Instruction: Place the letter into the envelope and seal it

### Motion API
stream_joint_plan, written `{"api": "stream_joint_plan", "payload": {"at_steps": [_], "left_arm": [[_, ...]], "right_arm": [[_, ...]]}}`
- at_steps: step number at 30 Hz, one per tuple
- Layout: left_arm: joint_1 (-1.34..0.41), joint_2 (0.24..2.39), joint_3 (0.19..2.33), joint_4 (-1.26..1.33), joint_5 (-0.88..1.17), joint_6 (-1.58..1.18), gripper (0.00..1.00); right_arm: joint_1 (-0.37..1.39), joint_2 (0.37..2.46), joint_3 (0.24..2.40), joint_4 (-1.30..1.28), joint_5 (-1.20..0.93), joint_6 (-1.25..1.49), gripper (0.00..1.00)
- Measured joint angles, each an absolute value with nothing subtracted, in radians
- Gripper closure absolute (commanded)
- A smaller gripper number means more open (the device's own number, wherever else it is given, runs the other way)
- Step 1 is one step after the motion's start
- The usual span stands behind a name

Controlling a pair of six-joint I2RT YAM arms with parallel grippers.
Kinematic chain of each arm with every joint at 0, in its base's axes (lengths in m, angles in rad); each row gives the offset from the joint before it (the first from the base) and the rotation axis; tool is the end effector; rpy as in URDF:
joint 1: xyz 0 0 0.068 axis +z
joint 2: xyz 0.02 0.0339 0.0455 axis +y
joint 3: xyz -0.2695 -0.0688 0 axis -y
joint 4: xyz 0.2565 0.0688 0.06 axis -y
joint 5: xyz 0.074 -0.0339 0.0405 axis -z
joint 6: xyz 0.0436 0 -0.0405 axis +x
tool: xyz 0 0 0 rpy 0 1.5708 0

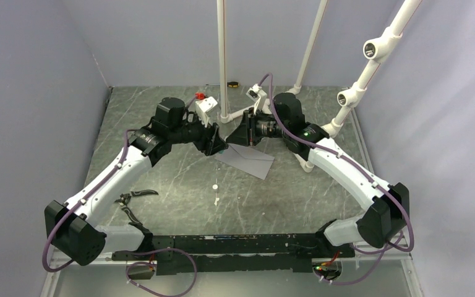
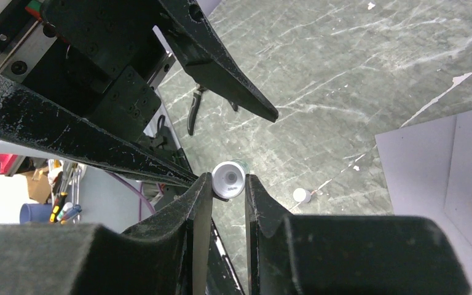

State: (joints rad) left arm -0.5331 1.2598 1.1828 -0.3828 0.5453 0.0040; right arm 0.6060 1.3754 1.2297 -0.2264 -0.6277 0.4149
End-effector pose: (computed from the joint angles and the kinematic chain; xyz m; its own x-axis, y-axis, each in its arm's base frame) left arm 0.2448 -0.1707 0.3608 -0.3788 0.2275 -0.8971 0.8363 0.4992 -0.2266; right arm 0.2583 0.2101 0.3603 -0.6406 -0.0470 -0.7665 -0.7130 0.4071 0.5709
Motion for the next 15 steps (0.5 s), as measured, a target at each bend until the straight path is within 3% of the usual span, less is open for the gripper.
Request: {"api": "stream_joint_plan", "payload": {"at_steps": [2, 8, 12, 15], "left_arm": [[-0.533, 1.260, 1.183, -0.383, 0.545, -0.001, 0.38], [-0.536, 1.261, 1.182, -0.378, 0.593, -0.017, 0.71], [-0.538, 1.261, 1.171, -0.356, 0.627, -0.012, 0.77], [-0.538, 1.259, 1.165, -0.345, 0.636, -0.012, 0.76]], "right_arm": [[0.606, 1.374, 1.230, -0.229, -0.627, 0.415, 0.97], [0.605, 1.372, 1.230, -0.228, -0.614, 0.427, 0.98], [0.603, 1.372, 1.230, -0.229, -0.604, 0.441, 0.99], [0.599, 1.372, 1.230, -0.232, -0.599, 0.459, 0.99]]}}
